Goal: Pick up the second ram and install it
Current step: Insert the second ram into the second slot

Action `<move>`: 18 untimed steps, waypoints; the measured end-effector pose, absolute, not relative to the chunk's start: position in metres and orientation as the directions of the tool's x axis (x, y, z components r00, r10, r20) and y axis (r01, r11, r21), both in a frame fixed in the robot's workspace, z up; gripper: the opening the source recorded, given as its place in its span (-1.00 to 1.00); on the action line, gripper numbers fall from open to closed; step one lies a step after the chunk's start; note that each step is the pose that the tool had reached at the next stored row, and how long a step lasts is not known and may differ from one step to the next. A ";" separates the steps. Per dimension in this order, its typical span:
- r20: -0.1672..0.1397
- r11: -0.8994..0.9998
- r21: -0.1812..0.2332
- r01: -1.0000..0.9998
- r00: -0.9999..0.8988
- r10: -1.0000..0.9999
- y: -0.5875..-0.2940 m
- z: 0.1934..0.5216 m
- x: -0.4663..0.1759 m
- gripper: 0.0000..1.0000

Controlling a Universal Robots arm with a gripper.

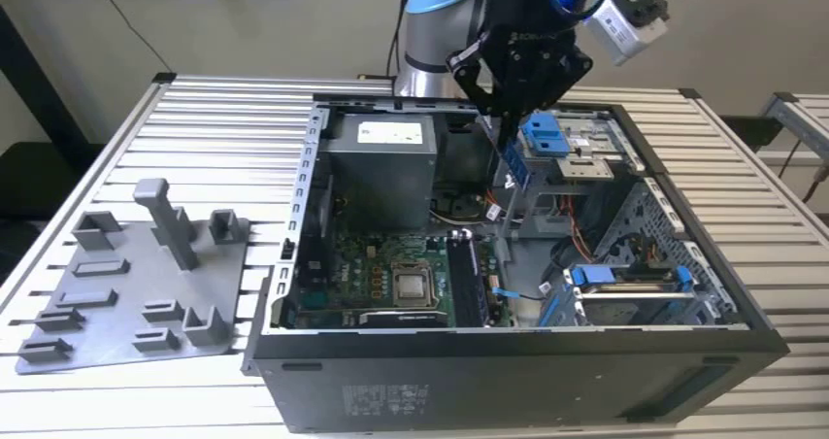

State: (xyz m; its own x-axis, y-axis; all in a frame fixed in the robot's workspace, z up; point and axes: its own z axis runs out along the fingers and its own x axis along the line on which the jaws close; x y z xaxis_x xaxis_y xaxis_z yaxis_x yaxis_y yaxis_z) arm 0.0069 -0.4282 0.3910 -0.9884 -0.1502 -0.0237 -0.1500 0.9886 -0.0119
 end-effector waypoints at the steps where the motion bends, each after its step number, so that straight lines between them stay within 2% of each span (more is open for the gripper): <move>1: -0.023 0.991 -0.012 -0.135 -0.990 -0.136 -0.428 0.391 0.007 -0.72; 18: -0.021 0.998 -0.012 0.069 -0.997 0.068 -0.428 0.385 0.007 -0.72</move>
State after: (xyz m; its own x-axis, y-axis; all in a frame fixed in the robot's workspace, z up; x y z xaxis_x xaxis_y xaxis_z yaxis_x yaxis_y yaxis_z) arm 0.0069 -0.4282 0.3851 -0.9974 0.0685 -0.0205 0.0687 0.9976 -0.0118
